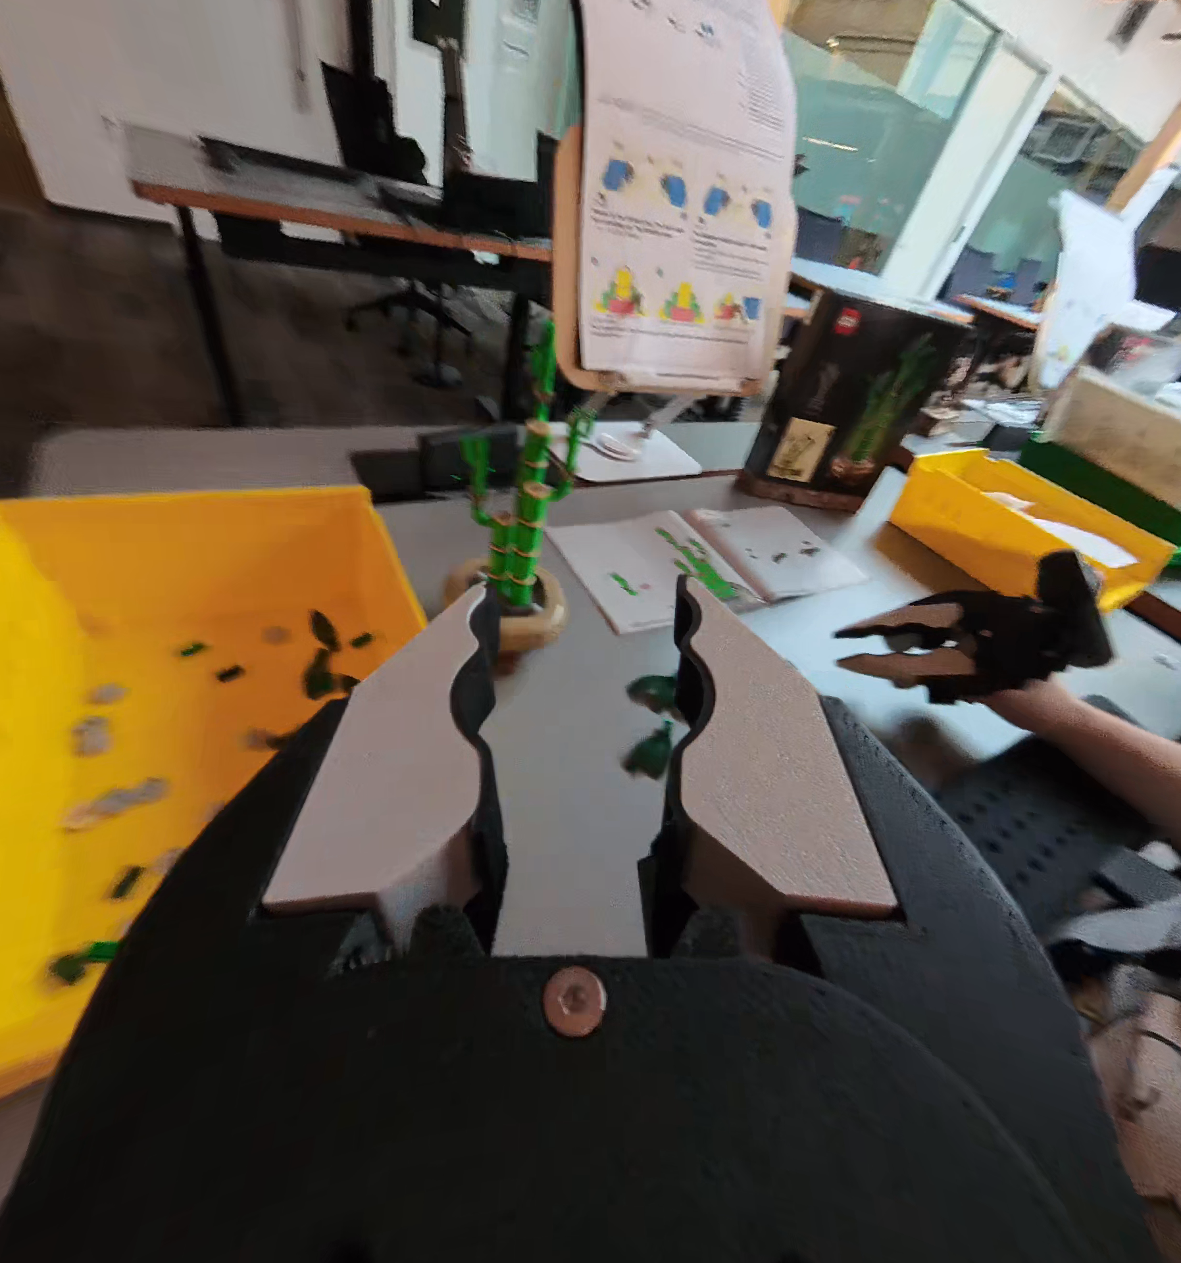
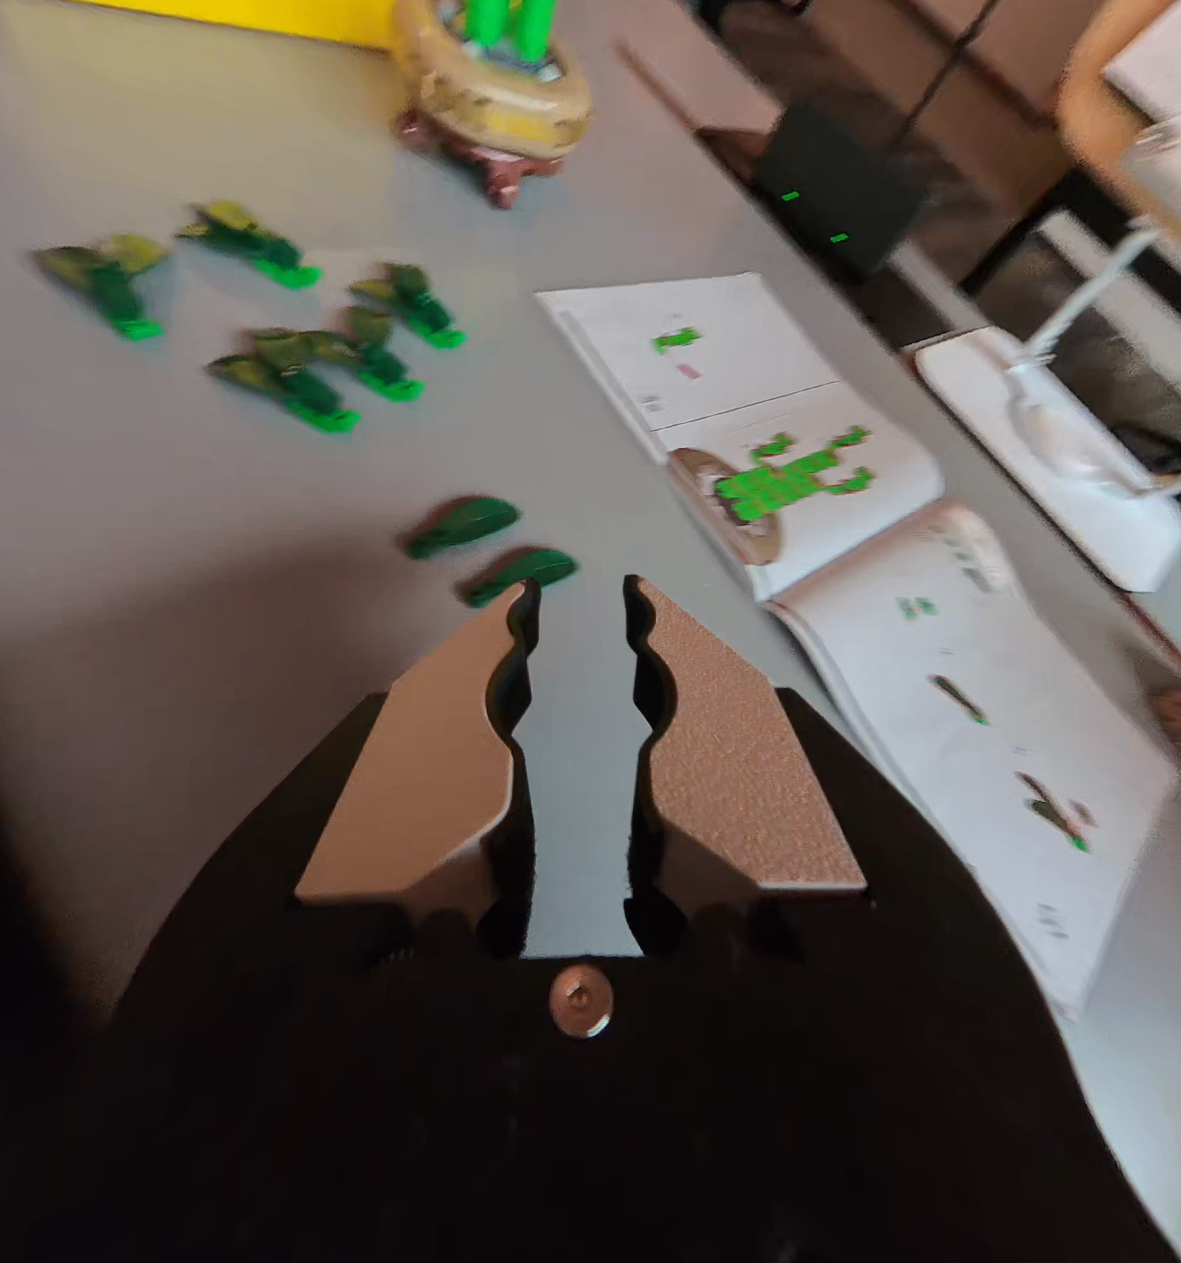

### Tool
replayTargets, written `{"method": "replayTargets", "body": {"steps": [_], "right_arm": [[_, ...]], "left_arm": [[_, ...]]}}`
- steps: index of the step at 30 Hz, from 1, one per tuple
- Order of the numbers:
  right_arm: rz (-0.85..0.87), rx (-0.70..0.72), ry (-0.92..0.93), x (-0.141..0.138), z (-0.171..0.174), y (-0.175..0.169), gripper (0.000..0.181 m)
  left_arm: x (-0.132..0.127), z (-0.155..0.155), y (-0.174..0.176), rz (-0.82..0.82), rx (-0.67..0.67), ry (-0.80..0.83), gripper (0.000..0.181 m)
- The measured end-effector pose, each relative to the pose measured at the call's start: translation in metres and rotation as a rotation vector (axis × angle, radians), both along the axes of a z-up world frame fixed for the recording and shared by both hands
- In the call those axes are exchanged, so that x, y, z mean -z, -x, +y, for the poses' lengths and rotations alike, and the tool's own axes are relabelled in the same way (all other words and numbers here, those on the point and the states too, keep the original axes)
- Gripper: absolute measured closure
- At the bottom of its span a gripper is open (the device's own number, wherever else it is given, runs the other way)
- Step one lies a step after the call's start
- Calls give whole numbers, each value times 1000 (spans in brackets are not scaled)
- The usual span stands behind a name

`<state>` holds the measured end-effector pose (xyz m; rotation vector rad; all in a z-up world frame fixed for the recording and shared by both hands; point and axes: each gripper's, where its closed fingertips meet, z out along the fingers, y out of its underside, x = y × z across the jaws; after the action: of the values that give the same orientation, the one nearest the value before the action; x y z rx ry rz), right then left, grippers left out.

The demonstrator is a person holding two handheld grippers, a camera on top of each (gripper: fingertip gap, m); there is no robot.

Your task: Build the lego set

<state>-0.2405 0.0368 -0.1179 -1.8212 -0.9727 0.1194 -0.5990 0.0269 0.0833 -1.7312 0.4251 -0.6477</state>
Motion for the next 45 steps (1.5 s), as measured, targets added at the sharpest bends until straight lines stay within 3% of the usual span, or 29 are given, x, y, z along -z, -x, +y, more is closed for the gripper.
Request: {"method": "replayTargets", "body": {"steps": [3,6,9,13,15,19,24,27,30,35,40,45], "right_arm": [[-11,96,-149,-16,18,-30,157],[13,167,-243,-26,28,-54,159],[25,263,-229,-21,41,-76,158],[-4,351,-242,-15,51,-92,158],[-17,384,-224,-9,54,-97,158],[-106,448,-217,-1,64,-107,158],[-220,464,-221,7,73,-107,158],[-158,468,-238,0,76,-108,158],[-93,469,-238,-5,75,-110,158],[-33,480,-231,-9,76,-115,152],[47,498,-230,-16,79,-120,147],[134,445,-211,-23,77,-109,146]], "left_arm": [[-58,27,26,45,-6,-140,130],[-130,36,35,-81,86,-312,133],[-153,49,65,-169,17,-360,133],[-114,80,113,-145,-152,-274,131],[-90,91,124,-119,-127,-184,130],[-64,106,131,-31,-90,-70,129],[1,106,104,224,120,133,138],[58,103,92,435,253,330,162],[101,103,82,579,338,512,163],[128,112,65,624,405,645,162],[160,98,67,709,365,862,158],[176,88,53,836,392,877,162]]}}
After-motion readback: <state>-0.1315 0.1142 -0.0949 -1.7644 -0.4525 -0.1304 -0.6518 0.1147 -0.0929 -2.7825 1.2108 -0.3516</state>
